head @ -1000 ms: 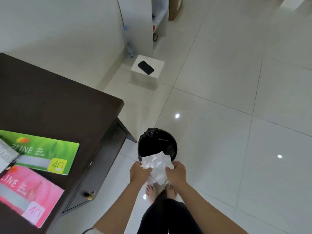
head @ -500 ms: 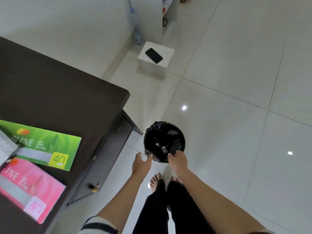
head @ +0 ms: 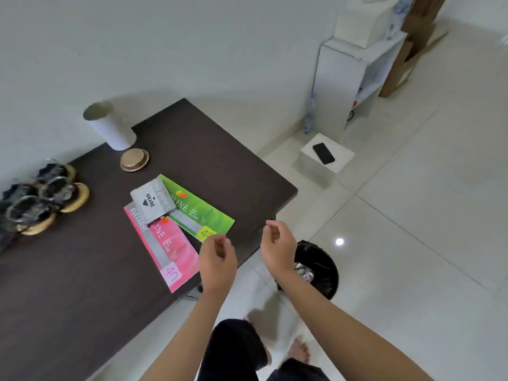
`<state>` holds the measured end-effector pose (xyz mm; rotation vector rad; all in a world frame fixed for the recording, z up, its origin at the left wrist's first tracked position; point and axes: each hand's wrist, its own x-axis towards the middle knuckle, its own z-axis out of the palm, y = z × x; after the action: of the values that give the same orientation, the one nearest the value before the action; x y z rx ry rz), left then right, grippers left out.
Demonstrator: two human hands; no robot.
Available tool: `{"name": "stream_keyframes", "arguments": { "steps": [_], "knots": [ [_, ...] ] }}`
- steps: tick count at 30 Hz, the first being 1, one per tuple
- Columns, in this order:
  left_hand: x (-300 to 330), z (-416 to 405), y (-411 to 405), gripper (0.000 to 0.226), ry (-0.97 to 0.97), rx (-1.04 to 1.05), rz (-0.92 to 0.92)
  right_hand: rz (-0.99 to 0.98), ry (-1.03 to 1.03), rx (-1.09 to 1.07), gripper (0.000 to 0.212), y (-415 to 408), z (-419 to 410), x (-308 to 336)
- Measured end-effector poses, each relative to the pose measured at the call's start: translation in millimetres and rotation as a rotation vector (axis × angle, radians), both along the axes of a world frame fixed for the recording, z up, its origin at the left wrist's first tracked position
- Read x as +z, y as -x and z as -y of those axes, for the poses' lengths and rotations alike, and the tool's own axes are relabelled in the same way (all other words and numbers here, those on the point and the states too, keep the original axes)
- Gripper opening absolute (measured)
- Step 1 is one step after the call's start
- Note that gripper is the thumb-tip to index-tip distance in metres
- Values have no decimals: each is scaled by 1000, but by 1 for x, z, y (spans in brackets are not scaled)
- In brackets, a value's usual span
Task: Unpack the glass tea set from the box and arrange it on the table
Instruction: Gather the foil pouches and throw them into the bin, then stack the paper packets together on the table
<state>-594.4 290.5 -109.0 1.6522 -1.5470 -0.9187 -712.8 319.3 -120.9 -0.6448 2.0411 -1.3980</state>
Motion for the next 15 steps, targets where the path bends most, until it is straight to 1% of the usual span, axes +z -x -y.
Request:
{"name": "stream_keyframes", "arguments": {
  "steps": [3, 5, 8, 12, 15],
  "knots": [
    [7, 18, -31, 12, 50, 130, 17, -70, 116, 122, 18, -23, 32, 15],
    [8, 33, -53, 17, 34, 216, 57, -138, 102, 264, 21, -37, 55, 18],
    [9, 60, -85, 33, -70, 349, 100, -244, -37, 451, 27, -55, 91, 15],
    [10, 100, -118, 54, -218, 412, 102, -357, -181, 547, 34, -73, 139, 9],
    [4, 130, -135, 72, -351, 411, 71, -399, -312, 606, 47, -82, 172, 3]
  ]
}}
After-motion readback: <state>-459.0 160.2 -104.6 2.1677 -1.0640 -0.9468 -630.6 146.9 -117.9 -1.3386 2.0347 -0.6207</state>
